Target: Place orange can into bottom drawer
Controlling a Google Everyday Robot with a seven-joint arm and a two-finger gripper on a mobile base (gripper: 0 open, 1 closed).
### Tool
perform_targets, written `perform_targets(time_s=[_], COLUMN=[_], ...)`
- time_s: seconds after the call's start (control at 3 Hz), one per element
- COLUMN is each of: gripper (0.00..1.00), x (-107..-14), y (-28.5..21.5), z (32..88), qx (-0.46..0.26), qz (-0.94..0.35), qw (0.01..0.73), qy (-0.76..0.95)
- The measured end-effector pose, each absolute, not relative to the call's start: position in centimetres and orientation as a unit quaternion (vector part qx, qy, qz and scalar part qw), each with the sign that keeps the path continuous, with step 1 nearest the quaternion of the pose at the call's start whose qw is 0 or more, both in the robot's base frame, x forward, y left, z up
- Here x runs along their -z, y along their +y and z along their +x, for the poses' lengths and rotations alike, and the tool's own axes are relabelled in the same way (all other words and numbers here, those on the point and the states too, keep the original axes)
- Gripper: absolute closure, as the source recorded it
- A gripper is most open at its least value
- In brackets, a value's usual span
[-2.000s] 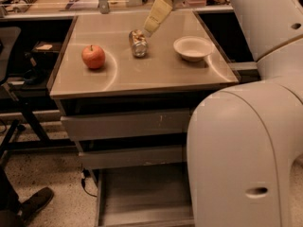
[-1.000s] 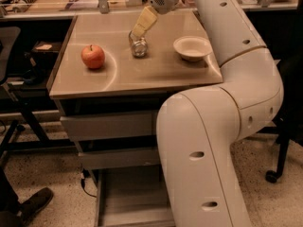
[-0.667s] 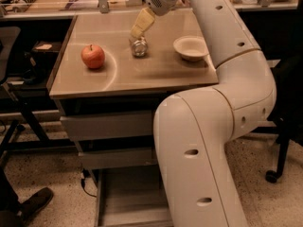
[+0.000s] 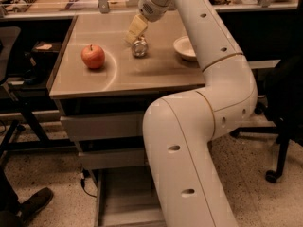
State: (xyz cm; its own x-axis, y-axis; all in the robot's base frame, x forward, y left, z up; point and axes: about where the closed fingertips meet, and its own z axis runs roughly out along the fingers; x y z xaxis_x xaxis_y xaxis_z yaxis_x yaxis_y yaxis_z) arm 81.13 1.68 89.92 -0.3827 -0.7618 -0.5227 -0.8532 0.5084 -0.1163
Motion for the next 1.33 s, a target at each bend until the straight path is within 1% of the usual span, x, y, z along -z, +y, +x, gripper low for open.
perform_targets(time_s=[0.33,1.0,1.33], gripper=[0.0,0.0,0.0], x=[-89.9,-89.9,-89.7], y=[1.7,2.3,3.6], z=[81.1,82.0,82.3], qx=[-0.086,-0.088,-0.061], qz=[-0.488,-0.446,-0.43], qw=[0.265,0.271,0.255], qy=[0.827,0.849,0.864])
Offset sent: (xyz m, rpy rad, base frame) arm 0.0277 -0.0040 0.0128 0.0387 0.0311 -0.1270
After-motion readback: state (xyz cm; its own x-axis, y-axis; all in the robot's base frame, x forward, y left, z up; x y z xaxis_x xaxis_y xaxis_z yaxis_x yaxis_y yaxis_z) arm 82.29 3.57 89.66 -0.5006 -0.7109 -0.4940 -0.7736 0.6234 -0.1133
